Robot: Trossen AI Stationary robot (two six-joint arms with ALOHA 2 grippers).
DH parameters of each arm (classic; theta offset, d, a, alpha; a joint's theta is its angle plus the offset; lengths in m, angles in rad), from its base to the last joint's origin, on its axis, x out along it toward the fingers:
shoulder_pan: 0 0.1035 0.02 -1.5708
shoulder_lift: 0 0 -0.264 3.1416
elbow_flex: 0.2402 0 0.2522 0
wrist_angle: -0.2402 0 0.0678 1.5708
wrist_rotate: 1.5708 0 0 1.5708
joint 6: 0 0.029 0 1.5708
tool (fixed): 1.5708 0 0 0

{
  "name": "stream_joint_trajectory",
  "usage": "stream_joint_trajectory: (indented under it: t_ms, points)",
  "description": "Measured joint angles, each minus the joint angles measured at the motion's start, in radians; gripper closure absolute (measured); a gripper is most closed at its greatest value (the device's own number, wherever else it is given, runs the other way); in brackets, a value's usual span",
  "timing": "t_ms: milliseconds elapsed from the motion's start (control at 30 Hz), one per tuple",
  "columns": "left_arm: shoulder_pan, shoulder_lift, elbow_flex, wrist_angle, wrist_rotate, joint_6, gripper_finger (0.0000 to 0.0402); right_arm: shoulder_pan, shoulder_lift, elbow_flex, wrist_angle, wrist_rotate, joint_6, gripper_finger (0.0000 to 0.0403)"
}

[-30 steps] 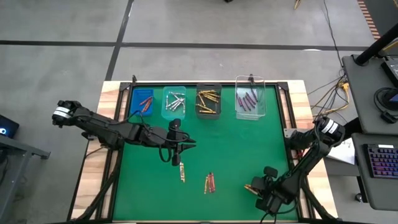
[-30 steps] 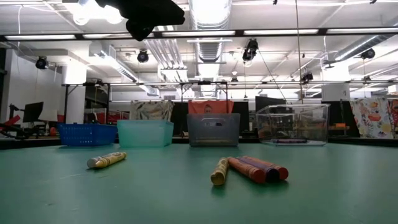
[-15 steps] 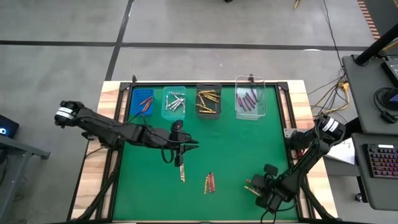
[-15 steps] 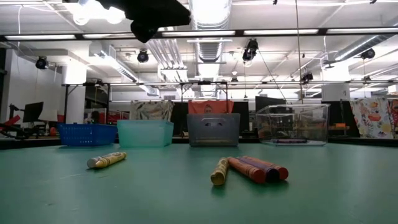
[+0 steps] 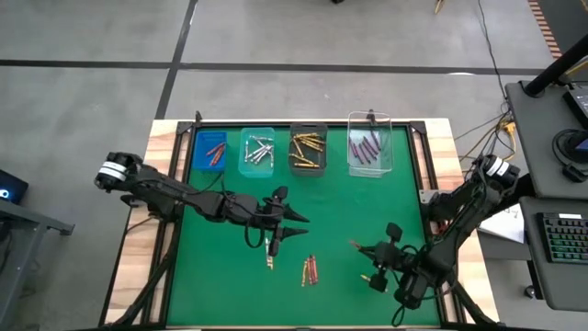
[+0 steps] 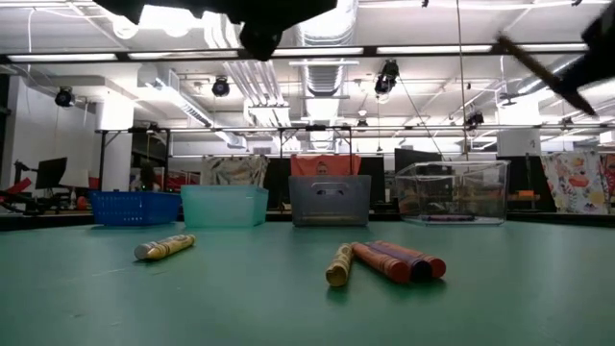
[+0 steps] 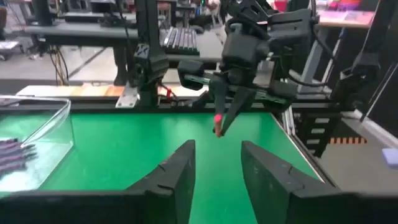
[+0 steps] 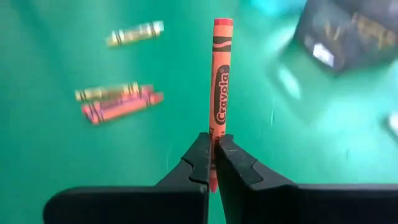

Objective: Sort crayons
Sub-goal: Put the red crayon into the blue bin

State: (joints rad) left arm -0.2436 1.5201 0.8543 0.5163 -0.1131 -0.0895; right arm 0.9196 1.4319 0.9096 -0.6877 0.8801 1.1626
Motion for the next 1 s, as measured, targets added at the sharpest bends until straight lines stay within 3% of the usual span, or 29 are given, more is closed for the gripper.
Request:
stream_joint_trajectory:
  t_ms: [167,300,433,633,1000]
  points:
    - [0.0,0.071,0.0,0.112,0.0,0.002,0.0268,-0.036,-0.021,-0.003,0.156,0.128,-0.218,0.0395]
    - [-0.002,0.135,0.0,0.23,0.028,0.001,0.0265,-0.097,-0.018,-0.004,0.315,0.128,-0.415,0.0395]
    - [-0.002,0.194,0.0,0.363,0.122,0.002,0.0265,-0.16,-0.017,-0.004,0.457,0.105,-0.624,0.0395]
    - [-0.002,0.239,0.001,0.444,0.151,0.002,0.0265,-0.25,-0.017,-0.004,0.675,-0.027,-0.865,0.0395]
    - [-0.007,0.246,0.002,0.479,0.151,0.011,0.0265,-0.371,-0.017,-0.004,0.899,-0.231,-1.03,0.0394]
